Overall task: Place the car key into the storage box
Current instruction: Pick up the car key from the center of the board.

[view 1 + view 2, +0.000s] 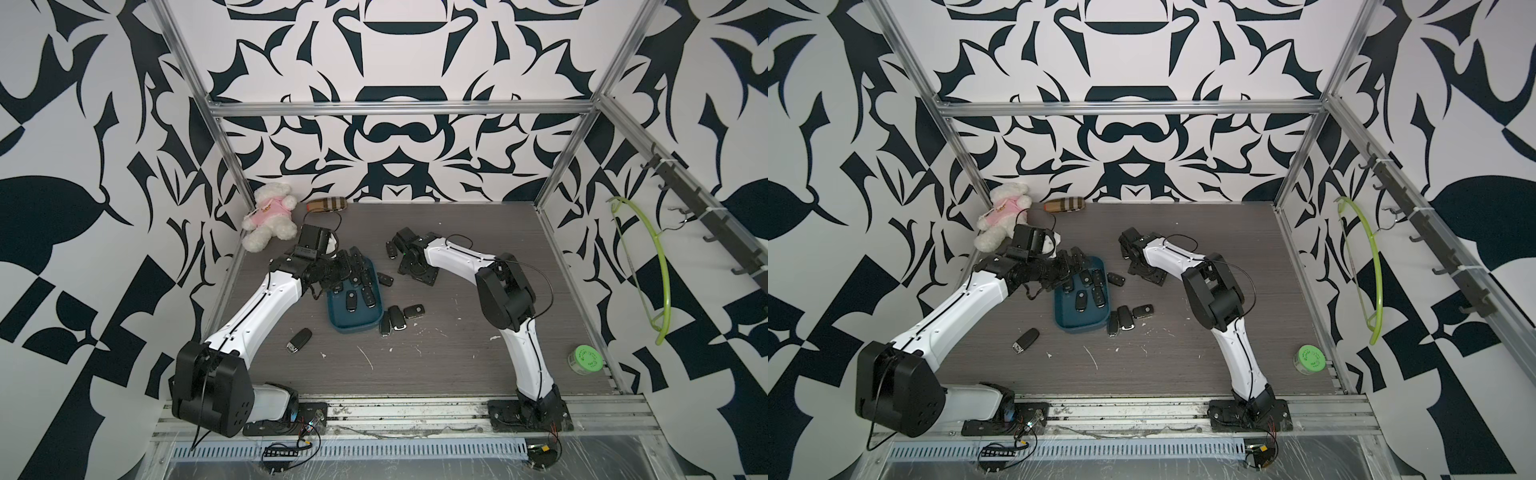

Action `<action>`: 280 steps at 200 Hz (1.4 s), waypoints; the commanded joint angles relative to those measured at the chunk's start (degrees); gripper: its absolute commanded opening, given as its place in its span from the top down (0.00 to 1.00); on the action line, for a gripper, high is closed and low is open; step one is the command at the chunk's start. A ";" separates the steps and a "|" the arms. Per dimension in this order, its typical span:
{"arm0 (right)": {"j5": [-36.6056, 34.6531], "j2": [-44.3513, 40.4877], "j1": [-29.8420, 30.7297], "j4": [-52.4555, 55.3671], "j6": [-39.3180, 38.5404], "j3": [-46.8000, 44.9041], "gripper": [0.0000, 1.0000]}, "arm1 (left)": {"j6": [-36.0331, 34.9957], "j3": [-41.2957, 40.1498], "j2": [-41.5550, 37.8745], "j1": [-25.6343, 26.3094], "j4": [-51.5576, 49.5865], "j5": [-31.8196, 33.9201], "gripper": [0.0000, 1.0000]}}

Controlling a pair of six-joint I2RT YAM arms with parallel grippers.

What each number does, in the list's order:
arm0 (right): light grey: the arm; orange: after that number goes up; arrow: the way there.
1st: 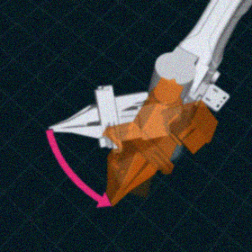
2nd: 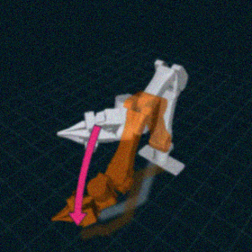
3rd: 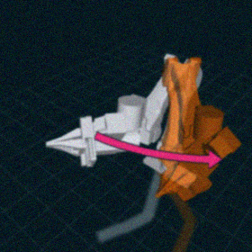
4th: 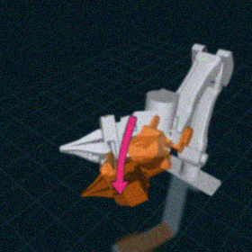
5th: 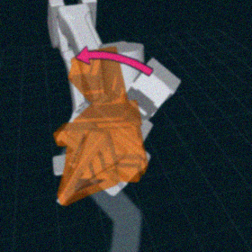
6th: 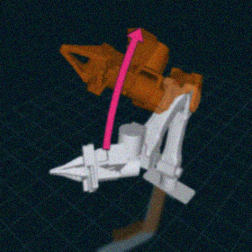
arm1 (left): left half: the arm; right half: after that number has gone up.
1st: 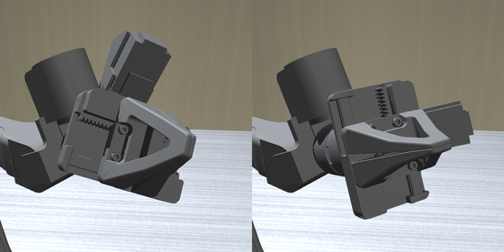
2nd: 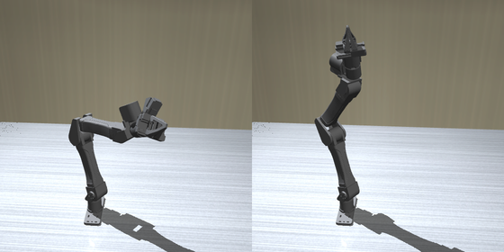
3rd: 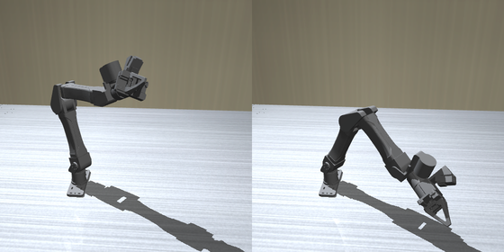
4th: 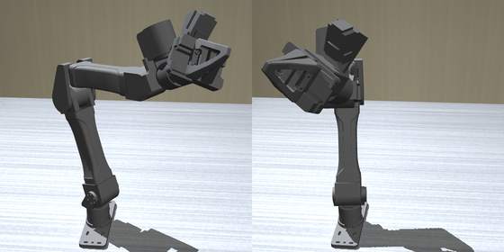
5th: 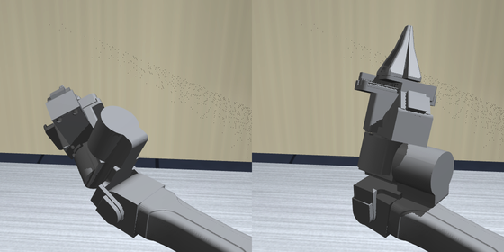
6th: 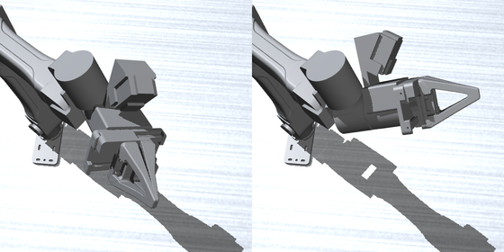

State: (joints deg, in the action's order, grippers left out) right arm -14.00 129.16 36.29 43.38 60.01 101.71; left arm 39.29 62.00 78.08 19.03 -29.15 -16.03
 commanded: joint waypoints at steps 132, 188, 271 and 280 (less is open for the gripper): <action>-2.06 -2.14 -0.85 1.49 -1.77 -0.78 0.74 | -1.39 0.87 -1.40 -0.04 -1.79 -2.00 0.01; -2.61 -4.65 0.50 3.47 -6.23 0.73 0.73 | 1.04 -1.87 -8.07 0.04 -3.39 1.16 0.01; -2.59 -8.81 10.41 6.37 -9.63 7.32 0.72 | 1.63 -5.67 -16.83 -0.04 -8.60 9.54 0.01; -2.70 -8.45 12.08 6.44 -9.90 8.96 0.72 | 1.73 -5.67 -18.10 -0.04 -9.79 11.79 0.01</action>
State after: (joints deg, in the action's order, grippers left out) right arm -15.84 122.72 44.75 47.97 51.75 106.00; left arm 41.10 56.93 63.37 19.03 -34.52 -9.85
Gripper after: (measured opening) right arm 0.340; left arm 0.992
